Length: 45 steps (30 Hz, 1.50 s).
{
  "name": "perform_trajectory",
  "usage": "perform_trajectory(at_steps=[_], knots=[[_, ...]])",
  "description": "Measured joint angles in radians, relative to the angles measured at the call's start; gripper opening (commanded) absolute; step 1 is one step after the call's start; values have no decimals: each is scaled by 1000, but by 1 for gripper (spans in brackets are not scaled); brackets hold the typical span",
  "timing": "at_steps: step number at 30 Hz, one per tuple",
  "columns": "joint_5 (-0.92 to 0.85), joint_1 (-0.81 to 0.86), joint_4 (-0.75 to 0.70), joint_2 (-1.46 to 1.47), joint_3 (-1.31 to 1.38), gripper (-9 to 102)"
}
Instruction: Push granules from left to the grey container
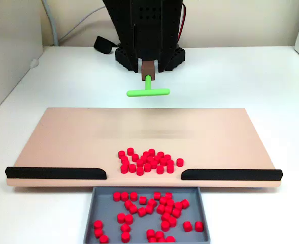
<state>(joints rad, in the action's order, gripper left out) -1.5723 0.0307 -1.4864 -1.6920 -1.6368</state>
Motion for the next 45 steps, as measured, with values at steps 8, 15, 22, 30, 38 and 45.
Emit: perform_trajectory(at_steps=[8, 15, 22, 30, 38, 45], knots=[[0, 0, 0, 0, 0, 0], [0, 0, 0, 0, 0, 0], [0, 11, 0, 0, 0, 0], [-9, 28, 0, 0, 0, 0], [-17, 28, 0, 0, 0, 0], [-6, 28, 0, 0, 0, 0]])
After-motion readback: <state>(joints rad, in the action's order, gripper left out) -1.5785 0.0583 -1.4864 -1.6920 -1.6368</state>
